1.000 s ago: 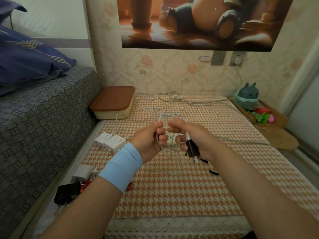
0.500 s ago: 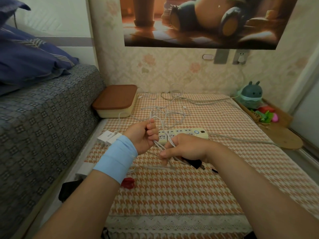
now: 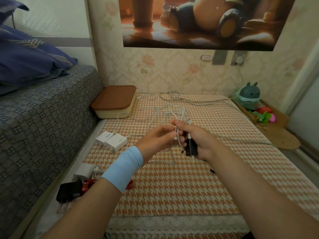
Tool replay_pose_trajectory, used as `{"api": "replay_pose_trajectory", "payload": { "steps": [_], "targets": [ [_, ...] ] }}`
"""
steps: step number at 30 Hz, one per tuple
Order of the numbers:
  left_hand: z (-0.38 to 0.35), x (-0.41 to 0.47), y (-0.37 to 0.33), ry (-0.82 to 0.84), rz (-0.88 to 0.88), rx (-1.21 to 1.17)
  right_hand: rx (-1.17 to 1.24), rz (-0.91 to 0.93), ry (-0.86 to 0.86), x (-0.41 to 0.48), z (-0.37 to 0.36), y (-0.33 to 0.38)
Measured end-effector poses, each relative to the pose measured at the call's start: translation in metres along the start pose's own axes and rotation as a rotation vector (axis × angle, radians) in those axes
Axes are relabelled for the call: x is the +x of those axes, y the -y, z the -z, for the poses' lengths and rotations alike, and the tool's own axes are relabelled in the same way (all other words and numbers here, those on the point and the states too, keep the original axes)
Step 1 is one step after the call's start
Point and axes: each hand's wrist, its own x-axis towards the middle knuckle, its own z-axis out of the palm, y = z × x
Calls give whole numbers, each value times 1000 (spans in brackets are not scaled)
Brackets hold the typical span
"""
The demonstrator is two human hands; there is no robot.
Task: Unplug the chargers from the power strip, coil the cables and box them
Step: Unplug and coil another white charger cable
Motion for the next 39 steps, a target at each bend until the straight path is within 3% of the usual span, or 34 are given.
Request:
{"api": "replay_pose_trajectory", "payload": {
  "steps": [6, 14, 18, 24, 26, 28, 30, 32, 39],
  "targets": [
    [4, 1, 0, -58, 33, 428, -270, 45, -59, -3, -10, -4],
    [8, 5, 9, -253, 84, 443, -199, 146, -90, -4, -25, -13],
    [9, 9, 7, -302, 71, 527, -108, 137, -213, 1, -32, -18],
    [17, 8, 8, -413, 179, 183, 431, 134, -359, 11, -10, -9],
    [21, 9, 9, -431, 188, 188, 278, 74, -321, 8, 2, -5],
    [22, 10, 10, -387, 197, 88, -78, 66, -261, 2, 4, -3],
    [18, 11, 10, -335, 212, -133, -465, 145, -207, -5, -4, -2],
    [14, 11, 7, -293, 209, -393, -694, 202, -95, -10, -11, -2],
    [15, 17, 6, -286, 134, -1047, -722, 81, 233, -13, -17, -12]
  ]
}}
